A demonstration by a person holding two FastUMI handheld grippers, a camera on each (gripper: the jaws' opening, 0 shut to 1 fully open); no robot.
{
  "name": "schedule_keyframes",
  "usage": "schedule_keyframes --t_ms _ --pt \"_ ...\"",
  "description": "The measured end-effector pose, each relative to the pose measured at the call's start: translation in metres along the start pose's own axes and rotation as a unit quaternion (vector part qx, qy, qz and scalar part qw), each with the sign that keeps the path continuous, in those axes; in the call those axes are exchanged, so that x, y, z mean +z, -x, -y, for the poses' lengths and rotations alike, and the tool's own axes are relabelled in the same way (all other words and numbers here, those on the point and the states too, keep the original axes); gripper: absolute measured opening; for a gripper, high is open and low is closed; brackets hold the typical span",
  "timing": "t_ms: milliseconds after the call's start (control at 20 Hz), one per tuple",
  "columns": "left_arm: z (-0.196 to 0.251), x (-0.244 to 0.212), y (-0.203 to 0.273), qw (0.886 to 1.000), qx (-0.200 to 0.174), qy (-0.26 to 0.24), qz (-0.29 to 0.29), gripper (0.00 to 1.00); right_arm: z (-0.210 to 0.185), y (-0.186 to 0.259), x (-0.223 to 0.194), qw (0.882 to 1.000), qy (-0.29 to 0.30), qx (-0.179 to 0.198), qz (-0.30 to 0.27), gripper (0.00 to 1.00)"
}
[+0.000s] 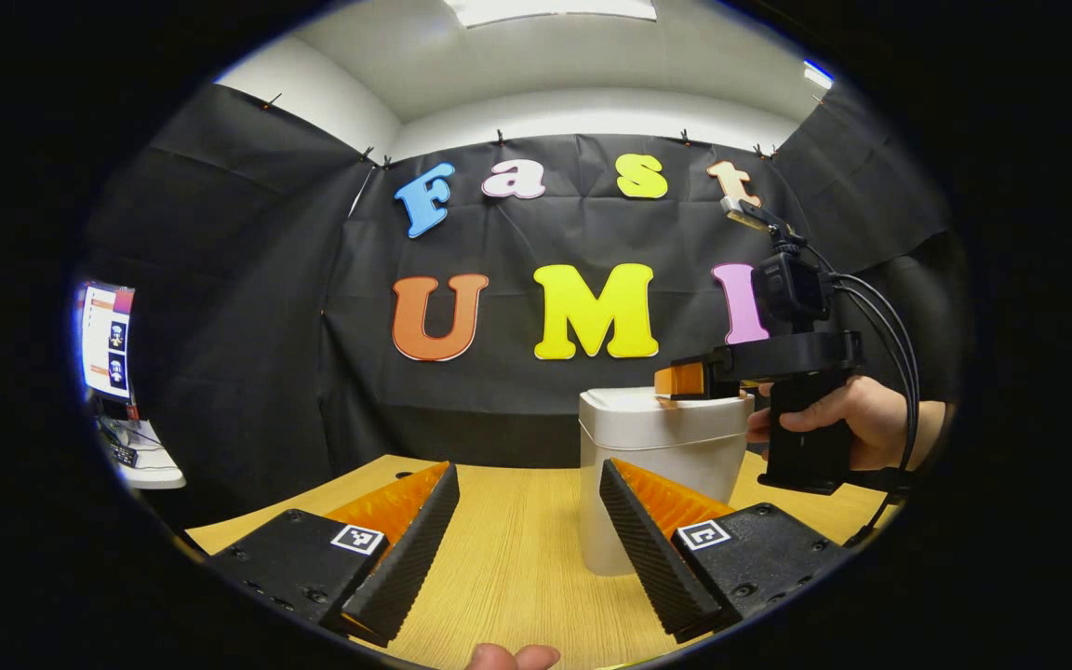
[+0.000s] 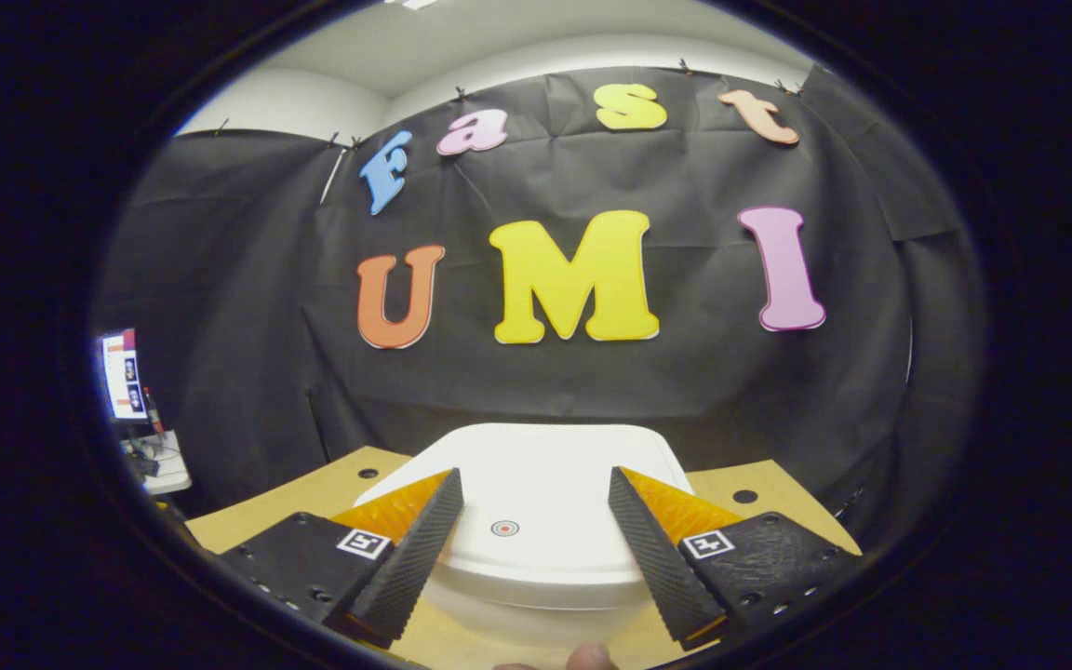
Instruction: Press the lid of the desktop garbage bin to open it, pick up the crumpled paper on the desktop and throw it into the bin, then pick up the pop can on the desktop and drop it into the bin, and finally close the garbage bin lid.
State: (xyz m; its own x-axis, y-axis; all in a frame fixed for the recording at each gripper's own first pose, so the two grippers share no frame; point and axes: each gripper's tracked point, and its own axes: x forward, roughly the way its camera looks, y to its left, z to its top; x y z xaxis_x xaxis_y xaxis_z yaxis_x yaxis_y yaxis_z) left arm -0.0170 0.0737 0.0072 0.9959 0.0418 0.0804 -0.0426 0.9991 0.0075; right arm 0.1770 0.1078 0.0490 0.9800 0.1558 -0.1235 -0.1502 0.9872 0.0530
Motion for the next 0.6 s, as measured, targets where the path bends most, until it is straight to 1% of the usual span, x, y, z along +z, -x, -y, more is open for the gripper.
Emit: schedule_keyframes --t_ms 100,250,350,400,450,500,550,600 --pt "0.002 0.005 -0.001 1.000 0.000 -0.006 0.004 0.98 0.012 0.017 0.017 0.999 -0.008 -0.002 0.032 0.97" --pt "0.005 0.013 -0.004 1.000 -0.001 -0.005 0.015 0.98 0.039 0.058 0.024 0.997 0.023 -0.019 0.075 0.97" --pt "0.010 0.012 -0.006 1.000 -0.008 -0.002 0.017 0.98 0.057 0.088 0.016 0.993 0.053 -0.037 0.094 0.98" --pt "0.012 0.011 -0.006 1.000 -0.011 -0.003 0.016 0.98 0.063 0.104 0.008 0.992 0.055 -0.040 0.101 0.96" --pt "0.015 0.010 -0.005 1.000 -0.015 -0.003 0.017 0.98 0.067 0.120 0.000 0.992 0.052 -0.039 0.104 0.98" --pt "0.017 0.007 -0.004 1.000 -0.018 -0.003 0.017 0.93 0.072 0.134 -0.010 0.992 0.048 -0.044 0.105 0.98" --pt "0.018 0.005 -0.003 1.000 -0.020 -0.003 0.017 0.98 0.079 0.147 -0.020 0.992 0.043 -0.053 0.104 0.98" --pt "0.018 0.002 -0.002 1.000 -0.023 -0.003 0.019 0.98 0.088 0.159 -0.029 0.992 0.041 -0.063 0.106 0.98"
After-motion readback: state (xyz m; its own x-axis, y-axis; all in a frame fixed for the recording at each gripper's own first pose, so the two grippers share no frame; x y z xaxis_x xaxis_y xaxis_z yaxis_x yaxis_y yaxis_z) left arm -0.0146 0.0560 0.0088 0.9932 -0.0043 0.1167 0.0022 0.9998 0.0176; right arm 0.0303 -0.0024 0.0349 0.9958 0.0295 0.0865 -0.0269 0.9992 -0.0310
